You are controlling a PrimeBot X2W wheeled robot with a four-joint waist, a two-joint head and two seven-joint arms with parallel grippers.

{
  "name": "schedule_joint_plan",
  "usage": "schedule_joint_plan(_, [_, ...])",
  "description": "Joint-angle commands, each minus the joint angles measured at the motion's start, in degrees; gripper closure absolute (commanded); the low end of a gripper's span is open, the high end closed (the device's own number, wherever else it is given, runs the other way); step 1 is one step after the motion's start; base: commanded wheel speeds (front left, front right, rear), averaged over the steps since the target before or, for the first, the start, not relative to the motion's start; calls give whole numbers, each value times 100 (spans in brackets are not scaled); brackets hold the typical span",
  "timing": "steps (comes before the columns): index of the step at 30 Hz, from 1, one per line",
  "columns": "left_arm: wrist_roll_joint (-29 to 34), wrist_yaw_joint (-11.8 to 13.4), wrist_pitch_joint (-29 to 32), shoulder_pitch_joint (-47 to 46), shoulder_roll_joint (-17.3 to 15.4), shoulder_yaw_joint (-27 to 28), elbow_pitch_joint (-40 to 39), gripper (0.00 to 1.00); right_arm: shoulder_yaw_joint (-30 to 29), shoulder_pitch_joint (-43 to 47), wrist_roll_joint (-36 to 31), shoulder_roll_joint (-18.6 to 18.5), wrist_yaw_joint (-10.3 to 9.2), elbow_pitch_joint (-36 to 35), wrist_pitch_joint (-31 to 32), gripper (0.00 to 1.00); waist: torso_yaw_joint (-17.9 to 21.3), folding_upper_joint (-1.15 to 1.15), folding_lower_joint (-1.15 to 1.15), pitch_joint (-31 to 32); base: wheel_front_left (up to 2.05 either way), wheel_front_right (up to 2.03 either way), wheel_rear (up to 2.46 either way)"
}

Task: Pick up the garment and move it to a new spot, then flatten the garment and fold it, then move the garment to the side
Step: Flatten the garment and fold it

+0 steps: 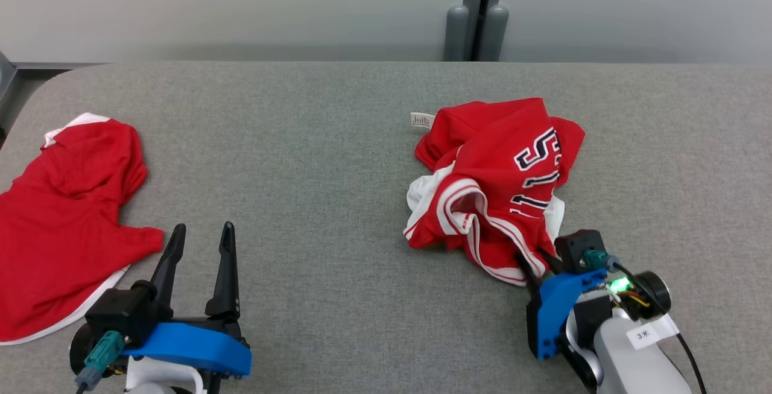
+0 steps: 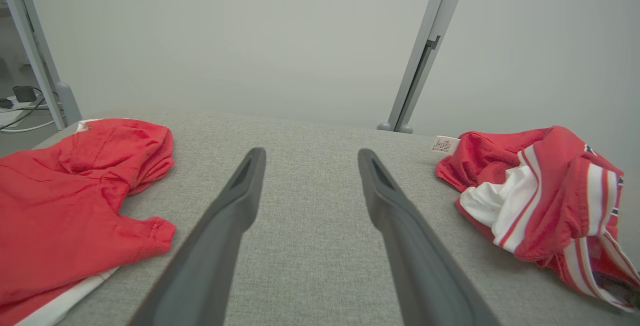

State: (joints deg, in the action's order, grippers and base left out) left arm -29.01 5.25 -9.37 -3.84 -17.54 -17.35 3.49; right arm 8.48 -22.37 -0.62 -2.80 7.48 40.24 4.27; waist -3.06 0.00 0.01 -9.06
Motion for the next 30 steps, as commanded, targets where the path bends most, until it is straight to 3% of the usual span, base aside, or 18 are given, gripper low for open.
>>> schedule_joint_plan(1, [13,-20,-35,-82,10,-4,40,0,37,-185,192,-17,3,8,-142,100,-14,0,-1,38,0,0,0])
schedule_joint_plan(5, [-19,-44,-71,-34,-7,-15,121,0,303,-496,706,-16,3,-442,-224,100,5,0,-1,193,0,0,0])
schedule_joint_plan(14, [-91,-35,-116,101,-32,-11,179,0,1134,-1262,1478,-19,3,-2578,397,100,116,0,-1,439,0,0,0])
schedule_joint_plan(19, [-107,-5,-133,80,-73,31,144,0,1517,-2022,2033,-19,3,-3342,561,100,190,0,-1,415,0,0,0])
schedule_joint_plan(25, [-99,-27,-162,3,-102,15,117,0,1492,-2923,2287,-19,2,-3634,344,100,212,0,-1,357,0,0,0])
schedule_joint_plan(30, [-89,-42,-161,-54,-106,-28,85,0,1032,-2852,1949,-19,3,-3306,444,100,192,0,-1,255,0,0,0])
